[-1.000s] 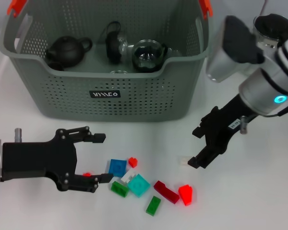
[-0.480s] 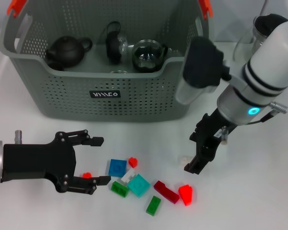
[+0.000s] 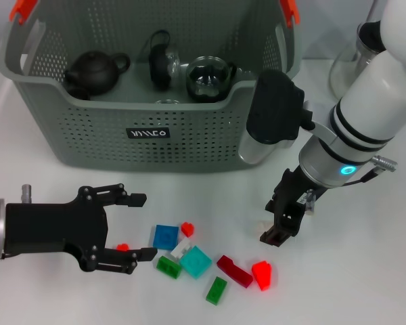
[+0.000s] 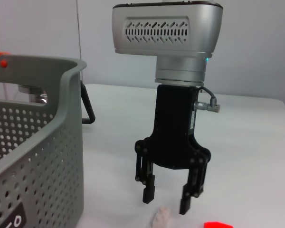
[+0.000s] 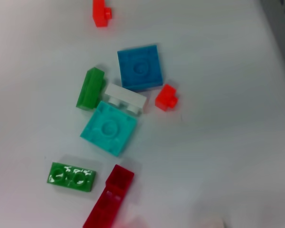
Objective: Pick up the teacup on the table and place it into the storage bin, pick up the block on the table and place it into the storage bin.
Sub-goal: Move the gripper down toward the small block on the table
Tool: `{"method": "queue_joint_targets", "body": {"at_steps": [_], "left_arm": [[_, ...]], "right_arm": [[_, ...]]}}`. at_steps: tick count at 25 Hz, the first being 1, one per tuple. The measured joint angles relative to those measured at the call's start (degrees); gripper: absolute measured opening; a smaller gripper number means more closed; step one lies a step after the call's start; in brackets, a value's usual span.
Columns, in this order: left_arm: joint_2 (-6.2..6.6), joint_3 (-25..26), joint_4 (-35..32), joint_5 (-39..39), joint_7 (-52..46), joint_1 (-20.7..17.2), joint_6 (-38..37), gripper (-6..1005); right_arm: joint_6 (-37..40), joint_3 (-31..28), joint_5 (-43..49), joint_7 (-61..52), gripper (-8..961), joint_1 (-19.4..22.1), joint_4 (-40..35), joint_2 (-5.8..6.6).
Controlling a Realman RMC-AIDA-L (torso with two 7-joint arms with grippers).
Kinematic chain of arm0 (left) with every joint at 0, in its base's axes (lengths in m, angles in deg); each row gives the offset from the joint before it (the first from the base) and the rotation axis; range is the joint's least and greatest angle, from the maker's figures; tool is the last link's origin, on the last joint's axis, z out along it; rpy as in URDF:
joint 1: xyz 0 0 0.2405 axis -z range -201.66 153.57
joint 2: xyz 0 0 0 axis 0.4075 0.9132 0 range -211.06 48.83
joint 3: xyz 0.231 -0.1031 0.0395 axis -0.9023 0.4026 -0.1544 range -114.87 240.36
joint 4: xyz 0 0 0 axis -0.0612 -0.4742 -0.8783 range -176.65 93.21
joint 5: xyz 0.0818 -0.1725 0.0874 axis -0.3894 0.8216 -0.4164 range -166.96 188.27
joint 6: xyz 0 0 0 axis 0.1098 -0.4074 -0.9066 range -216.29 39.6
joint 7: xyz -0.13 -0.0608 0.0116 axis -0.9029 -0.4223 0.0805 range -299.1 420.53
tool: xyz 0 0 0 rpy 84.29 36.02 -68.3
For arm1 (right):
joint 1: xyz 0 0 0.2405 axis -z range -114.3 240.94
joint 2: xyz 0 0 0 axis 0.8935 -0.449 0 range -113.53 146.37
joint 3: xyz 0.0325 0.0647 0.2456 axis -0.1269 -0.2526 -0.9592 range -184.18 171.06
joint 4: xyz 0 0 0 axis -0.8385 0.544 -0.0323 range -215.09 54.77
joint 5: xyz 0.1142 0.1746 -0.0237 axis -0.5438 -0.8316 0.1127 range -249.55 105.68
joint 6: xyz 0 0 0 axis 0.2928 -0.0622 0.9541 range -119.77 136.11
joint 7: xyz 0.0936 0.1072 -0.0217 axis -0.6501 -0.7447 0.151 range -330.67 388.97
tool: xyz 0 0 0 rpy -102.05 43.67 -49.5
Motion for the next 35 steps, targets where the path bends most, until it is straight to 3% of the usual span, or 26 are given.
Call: {"method": "queue_joint_targets", "body": {"at_steps": [3, 6, 12, 35], "left_arm": [[-0.04, 0.0, 0.38, -0.03, 0.0, 0.06, 0.07, 878], [-0.06, 0.0, 0.6, -0.05, 0.0, 0.07, 0.13, 878], [-0.04, -0.01, 1.15, 0.11, 0.04, 0.11, 0.17, 877], [-0.08, 0.09, 2.58, 0.04, 0.03, 0.12, 0.41, 878]], "right_arm": [[-0.86, 0.88, 0.0, -0.49, 767, 0.03, 0.1, 0.0], [-1.97, 1.96, 0.0, -1.01, 584, 0.1, 0.22, 0.0], [-3.09, 3.43, 0.03, -1.25, 593, 0.11, 0.74, -0.05], [-6.07, 7.05, -1.39, -1.35, 435, 0.02, 2.39, -0.08]]}}
